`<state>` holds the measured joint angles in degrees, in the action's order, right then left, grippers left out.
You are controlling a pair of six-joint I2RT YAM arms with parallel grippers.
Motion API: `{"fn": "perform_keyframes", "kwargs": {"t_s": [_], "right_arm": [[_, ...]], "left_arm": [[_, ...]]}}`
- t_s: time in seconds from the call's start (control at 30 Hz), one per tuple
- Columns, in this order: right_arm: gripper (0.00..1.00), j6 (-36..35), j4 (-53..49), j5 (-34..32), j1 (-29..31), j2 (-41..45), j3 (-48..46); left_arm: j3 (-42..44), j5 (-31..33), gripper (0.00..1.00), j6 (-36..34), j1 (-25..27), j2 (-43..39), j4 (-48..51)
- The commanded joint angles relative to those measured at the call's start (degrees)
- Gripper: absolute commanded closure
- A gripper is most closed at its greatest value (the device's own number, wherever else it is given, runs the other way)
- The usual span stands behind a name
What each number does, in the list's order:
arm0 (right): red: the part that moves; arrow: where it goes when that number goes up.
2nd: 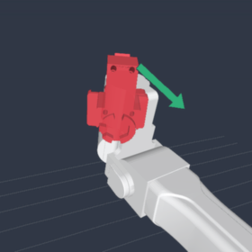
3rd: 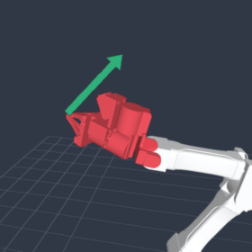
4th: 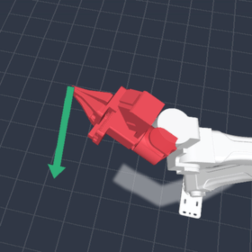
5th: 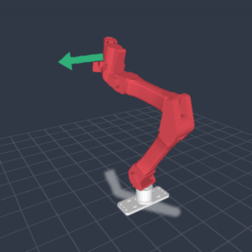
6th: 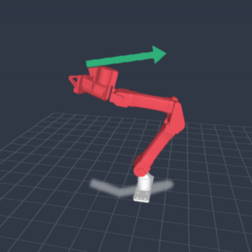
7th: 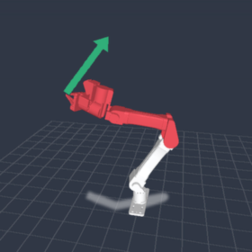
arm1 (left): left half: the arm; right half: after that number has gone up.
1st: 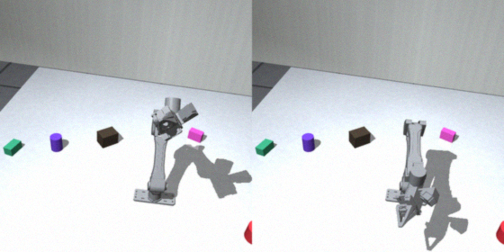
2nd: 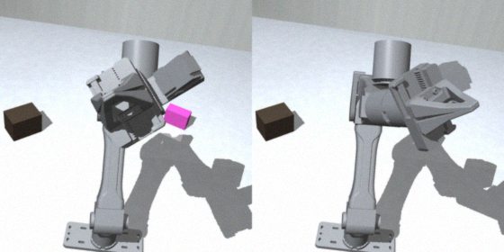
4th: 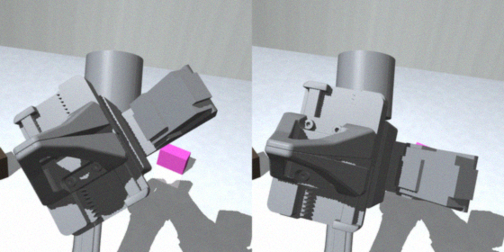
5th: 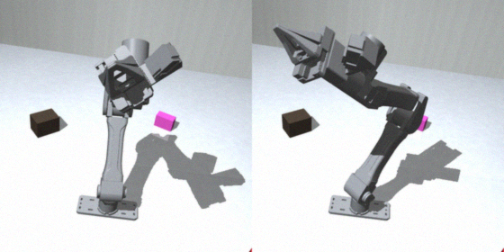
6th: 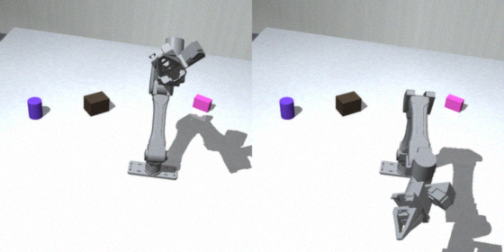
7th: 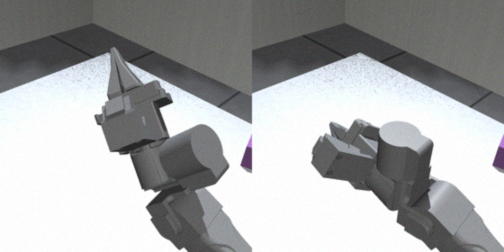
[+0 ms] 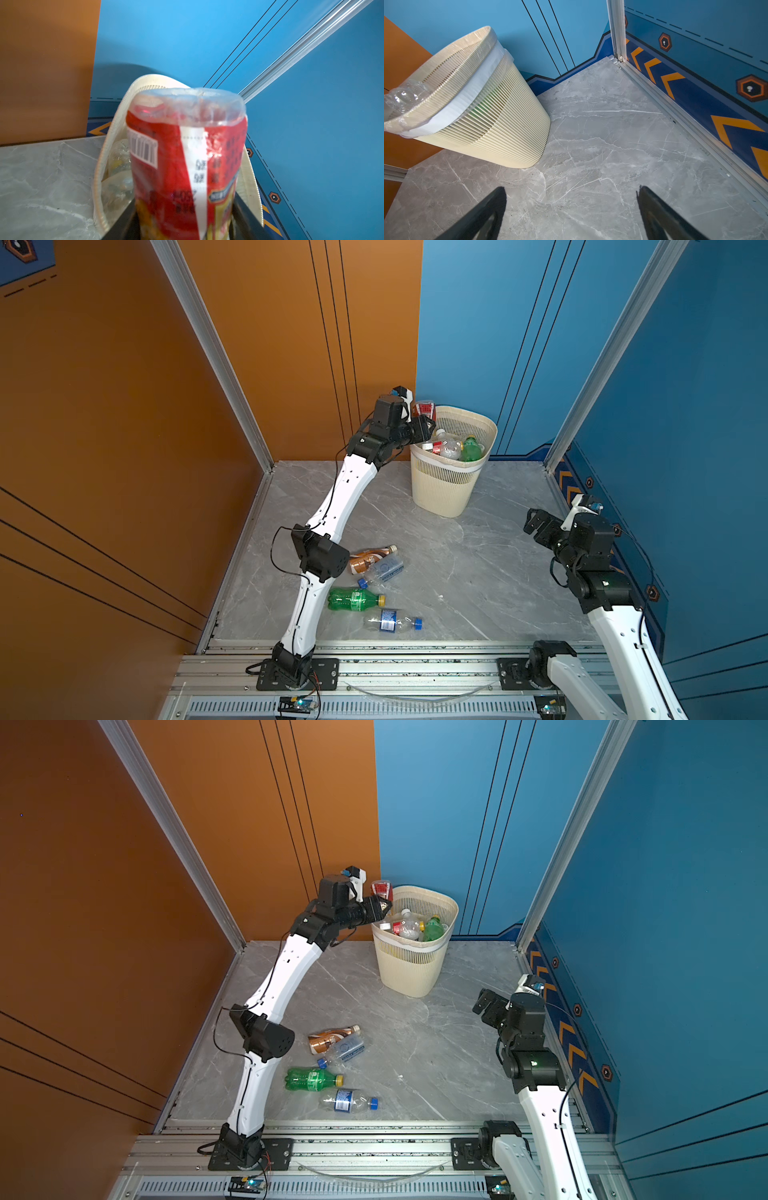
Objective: Put the plastic bottles in the bin
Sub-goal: 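Carry the red-and-yellow bottle with the left gripper over the wastebasket, then open the left gripper to drop the red-and-yellow bottle into the basket, then withdraw the left gripper while the right gripper reaches toward the brown coffee bottle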
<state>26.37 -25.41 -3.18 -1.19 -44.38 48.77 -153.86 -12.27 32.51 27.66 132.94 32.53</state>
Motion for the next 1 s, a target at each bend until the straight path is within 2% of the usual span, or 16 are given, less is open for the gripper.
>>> {"fn": "perform_keyframes", "kwargs": {"t_s": [0.0, 0.03, 0.17, 0.37, 0.57, 0.67, 0.87, 0.97], "right_arm": [[0.0, -1.17, -2.67, 0.45, -0.73, 1.0, 1.43], [0.0, -0.99, -2.8, 0.64, -0.82, 1.05, 1.65], [0.0, -0.46, -2.5, 1.25, -0.92, 0.81, 1.6], [0.0, -0.01, -1.88, 2.97, -0.92, -0.18, 1.42], [0.0, 0.87, -1.15, 5.65, -0.76, -0.96, 0.93], [0.0, 0.66, -1.22, 8.14, 0.1, -1.89, 1.14], [0.0, -0.3, -0.7, 8.2, 5.89, -4.56, 0.62], [0.0, -0.83, 0.12, 7.5, 10.73, -7.13, 0.89]], "left_arm": [[-2.39, -1.48, 0.46, 2.91, -0.41, 2.06, -5.54], [-2.95, -1.51, 0.34, 3.31, -0.47, 2.56, -5.63], [-1.97, -2.22, 0.02, 4.23, -0.75, 2.17, -5.63], [0.91, -2.94, 0.02, 2.67, -1.03, -2.96, -5.56], [12.0, -0.61, 0.02, -0.24, -1.53, -14.28, -6.91], [24.32, 1.82, 0.02, -2.18, -2.07, -22.97, -9.28], [61.43, 8.88, 0.02, -1.61, -4.71, -45.76, -21.02], [77.24, 13.94, 0.02, -1.0, -5.36, -55.35, -21.11]]}}
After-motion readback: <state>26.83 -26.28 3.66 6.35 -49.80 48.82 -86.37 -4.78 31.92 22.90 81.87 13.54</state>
